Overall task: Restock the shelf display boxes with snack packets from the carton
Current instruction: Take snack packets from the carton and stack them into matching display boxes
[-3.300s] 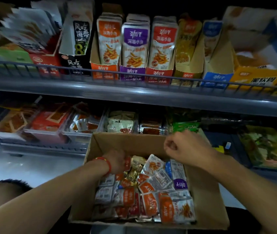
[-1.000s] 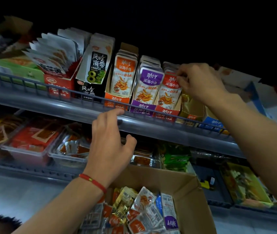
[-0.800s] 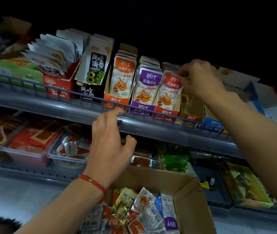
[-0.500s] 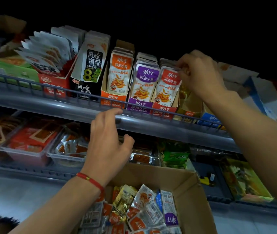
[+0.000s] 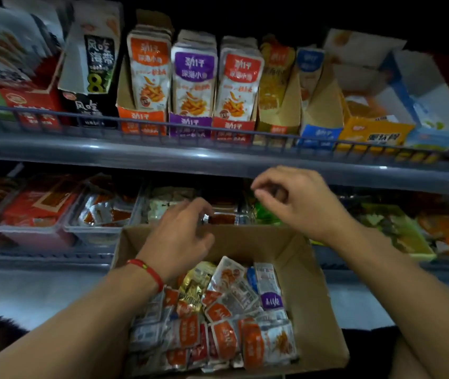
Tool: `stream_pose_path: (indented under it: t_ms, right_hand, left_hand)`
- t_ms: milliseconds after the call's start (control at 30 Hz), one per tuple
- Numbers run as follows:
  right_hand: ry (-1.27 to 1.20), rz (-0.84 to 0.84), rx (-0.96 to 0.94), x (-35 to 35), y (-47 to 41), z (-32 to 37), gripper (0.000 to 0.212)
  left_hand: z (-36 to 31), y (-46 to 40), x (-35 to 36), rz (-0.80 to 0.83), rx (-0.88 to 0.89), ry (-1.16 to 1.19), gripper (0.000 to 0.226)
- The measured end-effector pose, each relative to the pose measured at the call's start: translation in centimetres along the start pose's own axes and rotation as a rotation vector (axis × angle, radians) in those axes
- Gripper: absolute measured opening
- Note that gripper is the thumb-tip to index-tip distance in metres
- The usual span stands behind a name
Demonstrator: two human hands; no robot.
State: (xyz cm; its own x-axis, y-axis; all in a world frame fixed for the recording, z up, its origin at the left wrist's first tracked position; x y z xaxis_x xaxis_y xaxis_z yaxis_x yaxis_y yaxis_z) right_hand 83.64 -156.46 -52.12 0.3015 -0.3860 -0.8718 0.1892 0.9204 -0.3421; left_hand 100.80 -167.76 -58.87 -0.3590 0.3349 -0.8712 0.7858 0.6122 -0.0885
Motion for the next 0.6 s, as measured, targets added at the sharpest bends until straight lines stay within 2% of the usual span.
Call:
stream_pose_path:
  t_ms: [133, 200, 333, 500, 600]
  right_hand:
    - [0.020, 0.490, 0.131, 4.7, 2.8, -2.3, 0.022]
    - [-0.030, 0.633, 0.186, 5.7, 3.8, -3.4, 0.026]
    - [-0.130, 0.683, 0.204, 6.0, 4.6, -4.3, 0.027]
    - [-0.205, 0.667, 0.202, 6.0, 4.8, -4.4, 0.027]
    - [-0.232, 0.642, 0.185, 5.9, 4.7, -4.3, 0.027]
  left_hand:
    - [1.0, 0.2, 5.5, 0.311, -0.047, -0.127, 0.028]
    - [1.8, 0.4, 8.2, 0.439, -0.089, -0.150, 0.024]
    - [3.7, 0.9, 13.2, 0.565, -0.159, -0.166, 0.027]
    - [4.6, 1.0, 17.5, 0.515, -0.258, -0.069, 0.050]
    - [5.2, 0.7, 18.7, 0.474, -0.394, 0.037, 0.058]
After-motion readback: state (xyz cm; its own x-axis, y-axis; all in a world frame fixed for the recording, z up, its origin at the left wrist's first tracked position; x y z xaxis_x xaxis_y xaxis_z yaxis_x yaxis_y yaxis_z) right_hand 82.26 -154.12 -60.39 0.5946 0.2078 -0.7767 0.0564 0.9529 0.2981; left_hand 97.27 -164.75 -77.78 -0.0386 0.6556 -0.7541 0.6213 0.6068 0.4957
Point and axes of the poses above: each hand's wrist, its own y-axis away from the middle knuckle, its own x-axis out of the palm, z = x × y, the point moved 5 cm from there along -y, towards the middle knuckle, and after that the axes turned 6 degrees about -y, right-handed, at the moved point
